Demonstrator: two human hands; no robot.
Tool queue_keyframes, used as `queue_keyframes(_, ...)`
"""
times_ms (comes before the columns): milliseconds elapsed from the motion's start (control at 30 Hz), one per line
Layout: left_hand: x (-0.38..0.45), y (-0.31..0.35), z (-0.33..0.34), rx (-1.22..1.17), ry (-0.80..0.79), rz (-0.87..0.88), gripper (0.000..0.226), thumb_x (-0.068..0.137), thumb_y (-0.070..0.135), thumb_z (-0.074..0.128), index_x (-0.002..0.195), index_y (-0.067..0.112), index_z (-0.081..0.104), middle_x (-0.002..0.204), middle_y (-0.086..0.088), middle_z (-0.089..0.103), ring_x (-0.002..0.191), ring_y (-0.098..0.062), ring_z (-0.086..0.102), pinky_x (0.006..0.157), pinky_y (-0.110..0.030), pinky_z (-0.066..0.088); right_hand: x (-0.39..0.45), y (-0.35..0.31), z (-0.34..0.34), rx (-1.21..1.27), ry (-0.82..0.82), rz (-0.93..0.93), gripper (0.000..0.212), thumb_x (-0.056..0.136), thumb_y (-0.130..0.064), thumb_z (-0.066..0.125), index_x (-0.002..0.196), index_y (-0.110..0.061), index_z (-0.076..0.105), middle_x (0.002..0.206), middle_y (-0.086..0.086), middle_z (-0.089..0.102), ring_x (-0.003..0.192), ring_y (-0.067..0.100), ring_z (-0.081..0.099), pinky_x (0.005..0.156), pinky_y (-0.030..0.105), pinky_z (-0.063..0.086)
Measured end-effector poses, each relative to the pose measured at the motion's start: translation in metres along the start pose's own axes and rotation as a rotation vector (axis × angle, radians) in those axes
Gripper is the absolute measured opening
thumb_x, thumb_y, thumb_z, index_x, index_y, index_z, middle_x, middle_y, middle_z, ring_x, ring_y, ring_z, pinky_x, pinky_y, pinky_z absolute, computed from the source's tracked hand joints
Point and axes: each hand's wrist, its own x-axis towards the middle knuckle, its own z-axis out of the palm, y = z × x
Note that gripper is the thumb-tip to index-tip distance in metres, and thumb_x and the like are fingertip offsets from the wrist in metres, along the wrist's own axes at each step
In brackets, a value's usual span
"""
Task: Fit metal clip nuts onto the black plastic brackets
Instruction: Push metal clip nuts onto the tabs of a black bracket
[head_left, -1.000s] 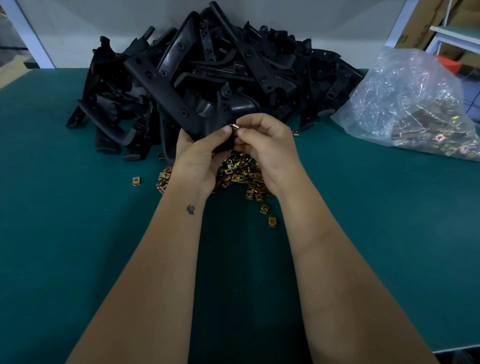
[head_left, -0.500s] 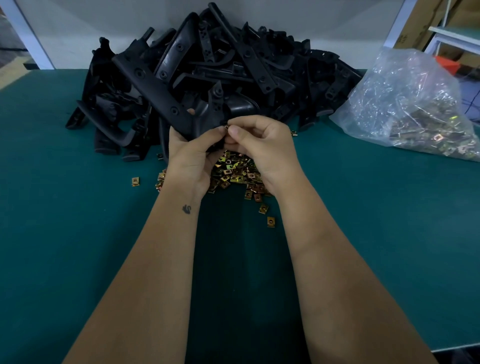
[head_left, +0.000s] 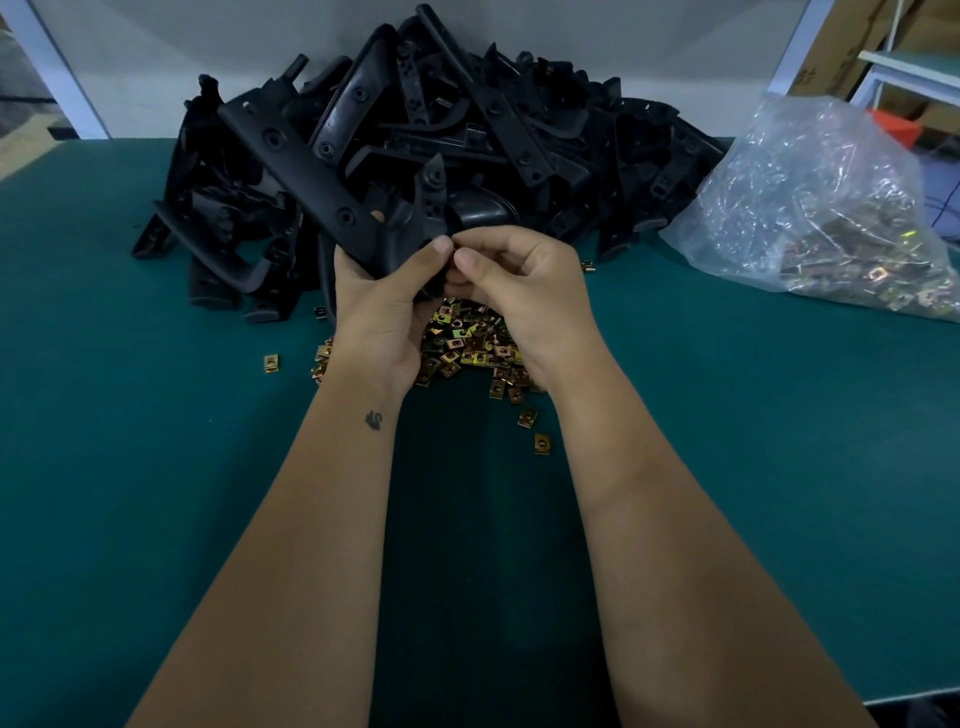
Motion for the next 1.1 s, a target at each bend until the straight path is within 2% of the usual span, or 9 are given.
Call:
queue_keyframes(133,0.000,-0.001,0.000,0.028,0.062,-0.012,0.058,0.081,0.000,0.076,0.130,0.012,0.048,0.121,-0.011,0.067,0.108,-0.025,0.069,0.087,-0.039,0.059,0.000,0.002,0.000,-0.057,-0.015,-0.003,0.015,0.093,0.001,0.062,0.095,-0.010,0.072,0.087,0.009,0.073,0.083,0.021,0.072,0.081,0.035,0.060)
queue_keyframes(333,0.000,-0.004,0.001,0.091,0.096,0.003,0.050,0.078,0.001,0.080,0.115,0.021,0.052,0.113,-0.003,0.070,0.103,-0.019,0.071,0.083,-0.040,0.061,-0.001,0.004,0.000,-0.169,0.007,-0.028,0.018,0.098,-0.001,0.054,0.098,-0.007,0.071,0.088,0.008,0.072,0.080,0.016,0.071,0.075,0.030,0.060)
queue_keyframes(433,0.001,-0.006,0.002,0.117,0.136,-0.003,0.050,0.076,0.001,0.081,0.111,0.023,0.053,0.108,0.001,0.071,0.098,-0.015,0.071,0.086,-0.043,0.060,-0.001,0.005,0.000,-0.319,0.049,-0.070,0.017,0.097,-0.004,0.055,0.099,-0.006,0.072,0.094,0.005,0.072,0.089,0.013,0.068,0.084,0.030,0.057)
queue_keyframes(533,0.003,-0.006,0.003,0.112,0.158,-0.029,0.053,0.076,0.000,0.081,0.116,0.019,0.053,0.106,0.001,0.071,0.097,-0.014,0.071,0.084,-0.041,0.061,-0.003,0.005,0.002,-0.459,0.096,-0.120,0.016,0.096,-0.008,0.058,0.099,-0.010,0.074,0.101,0.003,0.067,0.094,0.003,0.059,0.086,0.010,0.044)
queue_keyframes(600,0.003,-0.006,0.003,0.062,0.153,-0.052,0.056,0.077,-0.003,0.079,0.122,0.013,0.052,0.106,-0.003,0.071,0.099,-0.018,0.071,0.078,-0.038,0.061,-0.002,0.004,0.002,-0.501,0.116,-0.126,0.016,0.095,-0.009,0.059,0.100,-0.011,0.074,0.103,0.005,0.065,0.095,0.003,0.058,0.086,0.010,0.042)
queue_keyframes(667,0.003,-0.006,0.004,0.001,0.145,-0.069,0.055,0.078,-0.008,0.077,0.123,0.008,0.051,0.102,-0.006,0.071,0.093,-0.020,0.073,0.072,-0.034,0.060,-0.002,0.003,0.002,-0.487,0.113,-0.130,0.016,0.095,-0.007,0.058,0.100,-0.009,0.074,0.099,0.003,0.069,0.094,0.008,0.062,0.087,0.021,0.048)
queue_keyframes(767,0.003,-0.006,0.004,-0.035,0.136,-0.091,0.055,0.078,-0.011,0.074,0.125,0.004,0.050,0.102,-0.010,0.070,0.091,-0.021,0.073,0.071,-0.031,0.059,-0.003,0.002,0.006,-0.496,0.117,-0.139,0.017,0.095,-0.004,0.056,0.099,-0.006,0.072,0.095,-0.002,0.069,0.090,0.008,0.063,0.086,0.026,0.052)
queue_keyframes(933,0.005,-0.004,0.002,-0.090,0.182,-0.091,0.045,0.078,-0.016,0.071,0.109,0.010,0.053,0.089,-0.006,0.071,0.078,-0.017,0.074,0.069,-0.029,0.059,-0.002,-0.003,0.008,-0.348,0.210,-0.138,0.029,0.096,0.008,0.041,0.084,-0.008,0.062,0.084,0.003,0.066,0.071,0.006,0.065,0.072,0.023,0.056)
queue_keyframes(1100,0.004,-0.006,0.004,-0.053,0.127,-0.067,0.045,0.079,-0.010,0.074,0.113,0.009,0.052,0.103,-0.011,0.069,0.089,-0.022,0.072,0.071,-0.030,0.058,-0.001,-0.005,0.009,-0.209,0.234,-0.056,0.028,0.096,0.008,0.043,0.086,-0.008,0.065,0.086,0.007,0.067,0.071,0.006,0.065,0.070,0.021,0.056)
